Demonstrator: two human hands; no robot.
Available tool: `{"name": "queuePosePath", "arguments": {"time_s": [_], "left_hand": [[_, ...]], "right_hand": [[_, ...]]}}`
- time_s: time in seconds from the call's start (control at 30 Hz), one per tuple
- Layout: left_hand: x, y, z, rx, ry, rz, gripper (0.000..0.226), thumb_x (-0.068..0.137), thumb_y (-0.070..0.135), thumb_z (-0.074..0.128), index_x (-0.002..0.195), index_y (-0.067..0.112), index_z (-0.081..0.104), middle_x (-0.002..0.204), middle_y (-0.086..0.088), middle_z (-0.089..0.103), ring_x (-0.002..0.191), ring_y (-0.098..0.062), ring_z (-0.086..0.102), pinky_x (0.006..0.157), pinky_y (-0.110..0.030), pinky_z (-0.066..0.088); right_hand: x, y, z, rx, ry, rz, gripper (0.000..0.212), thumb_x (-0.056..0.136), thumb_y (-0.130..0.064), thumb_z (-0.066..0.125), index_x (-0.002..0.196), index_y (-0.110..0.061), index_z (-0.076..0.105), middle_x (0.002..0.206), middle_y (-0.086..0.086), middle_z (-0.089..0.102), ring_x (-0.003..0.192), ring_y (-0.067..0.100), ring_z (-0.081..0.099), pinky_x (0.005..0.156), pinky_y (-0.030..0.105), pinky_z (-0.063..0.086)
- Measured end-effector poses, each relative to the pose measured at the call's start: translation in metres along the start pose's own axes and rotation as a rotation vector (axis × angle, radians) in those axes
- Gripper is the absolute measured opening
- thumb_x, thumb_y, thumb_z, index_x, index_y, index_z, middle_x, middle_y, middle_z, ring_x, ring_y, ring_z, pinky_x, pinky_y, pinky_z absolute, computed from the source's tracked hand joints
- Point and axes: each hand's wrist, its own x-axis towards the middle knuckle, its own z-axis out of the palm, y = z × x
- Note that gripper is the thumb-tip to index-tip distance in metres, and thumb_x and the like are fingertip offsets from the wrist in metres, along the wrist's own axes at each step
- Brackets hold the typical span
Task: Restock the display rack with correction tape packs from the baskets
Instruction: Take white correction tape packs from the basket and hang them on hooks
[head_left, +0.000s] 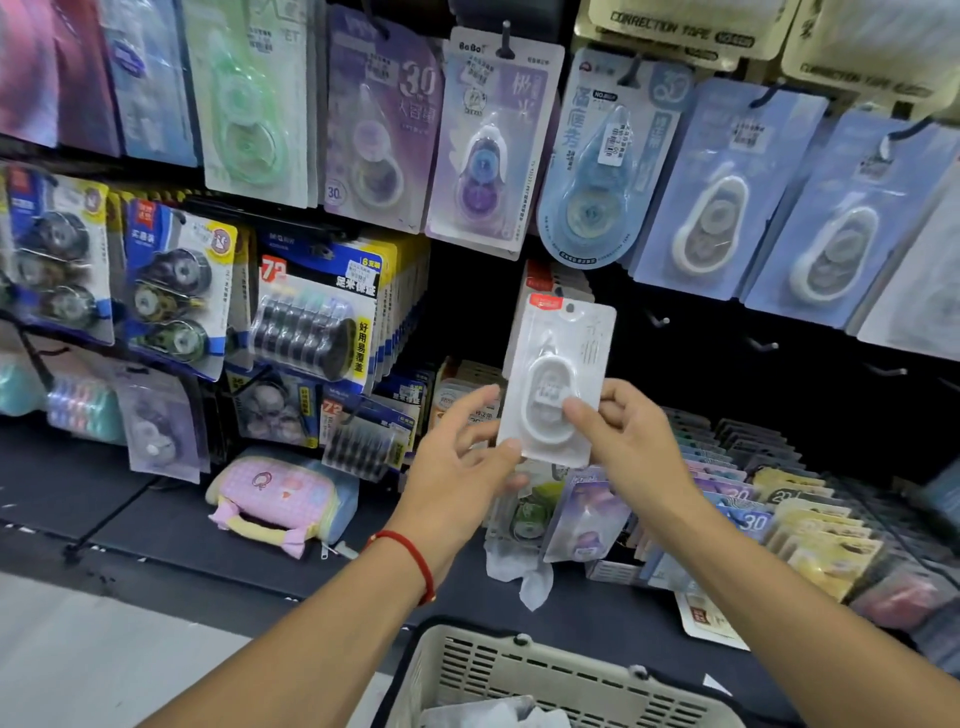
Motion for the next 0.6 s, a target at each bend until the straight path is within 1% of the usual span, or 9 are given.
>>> {"name": "queuePosePath", "arguments": {"time_s": [0.13,0.2,0.27,0.33,0.4,0.43,0.47,0.53,0.6], "left_hand": [[0.004,-0.001,0.004,-0.008,0.006,0.013,0.064,0.099,-0.002,0.066,0.155,0.023,0.047,0.142,0.004,0.062,0.103,-0.006,0.076,0.085,-0.028,0.064],[0.005,-0.003,0.004,-0.002,0.006,0.032,0.065,0.099,-0.002,0.066,0.156,0.022,0.046,0.144,0.008,0.06,0.103,-0.001,0.075,0.086,-0.028,0.063],[0.007,-0.005,0.004,0.001,-0.011,0.04,0.063,0.099,-0.002,0.066,0.152,0.028,0.049,0.14,0.019,0.061,0.106,0.001,0.073,0.087,-0.026,0.062],[0.007,-0.005,0.003,0.062,-0.043,0.038,0.063,0.099,-0.001,0.065,0.145,0.039,0.05,0.135,0.032,0.059,0.114,0.002,0.068,0.091,-0.024,0.06],[0.007,-0.002,-0.002,0.314,-0.034,0.072,0.064,0.097,0.004,0.065,0.146,0.042,0.05,0.141,0.03,0.054,0.129,0.003,0.056,0.106,-0.028,0.052],[0.008,-0.001,-0.008,0.469,0.017,0.115,0.064,0.095,0.005,0.066,0.148,0.039,0.051,0.144,0.026,0.052,0.133,0.002,0.051,0.113,-0.03,0.046],[0.01,0.001,-0.014,0.598,0.096,0.181,0.064,0.093,0.005,0.066,0.148,0.034,0.052,0.146,0.021,0.051,0.136,-0.001,0.046,0.118,-0.033,0.041],[0.015,0.008,-0.029,0.789,0.288,0.309,0.063,0.089,0.002,0.068,0.147,0.022,0.056,0.155,0.005,0.047,0.145,-0.014,0.038,0.125,-0.04,0.031],[0.023,0.013,-0.043,0.937,0.446,0.341,0.069,0.084,0.001,0.069,0.149,0.016,0.053,0.168,-0.007,0.031,0.156,-0.028,0.021,0.128,-0.047,0.024]], "right_hand": [[0.015,-0.002,-0.002,-0.034,0.022,0.025,0.016,0.103,-0.031,0.065,0.115,-0.021,0.067,0.098,-0.005,0.081,0.089,0.012,0.077,0.072,0.029,0.06],[0.019,0.0,0.0,-0.037,0.05,0.016,0.018,0.103,-0.036,0.065,0.112,-0.021,0.069,0.088,-0.004,0.079,0.074,0.012,0.073,0.063,0.031,0.059],[0.021,0.005,0.002,-0.039,0.073,-0.006,0.018,0.102,-0.039,0.065,0.106,-0.022,0.071,0.077,-0.002,0.074,0.056,0.012,0.063,0.052,0.031,0.055],[0.027,0.009,0.004,-0.106,0.108,-0.022,0.019,0.102,-0.042,0.065,0.105,-0.024,0.07,0.073,0.004,0.071,0.05,0.016,0.062,0.052,0.037,0.058],[0.037,0.015,0.005,-0.28,0.141,-0.03,0.023,0.103,-0.045,0.061,0.11,-0.024,0.067,0.074,0.008,0.069,0.058,0.02,0.067,0.058,0.043,0.058],[0.042,0.019,0.006,-0.448,0.136,-0.034,0.03,0.105,-0.047,0.056,0.116,-0.02,0.065,0.078,0.007,0.069,0.068,0.023,0.069,0.06,0.041,0.055],[0.046,0.026,0.007,-0.665,0.137,-0.035,0.037,0.107,-0.048,0.051,0.123,-0.016,0.062,0.088,0.007,0.069,0.08,0.026,0.069,0.063,0.04,0.051],[0.048,0.04,0.012,-1.014,0.212,-0.078,0.05,0.108,-0.043,0.047,0.143,-0.008,0.051,0.123,0.014,0.062,0.109,0.035,0.063,0.076,0.041,0.05],[0.043,0.049,0.019,-1.056,0.257,-0.328,0.053,0.105,-0.027,0.054,0.152,-0.004,0.044,0.143,0.016,0.051,0.125,0.035,0.055,0.088,0.045,0.055]]}}
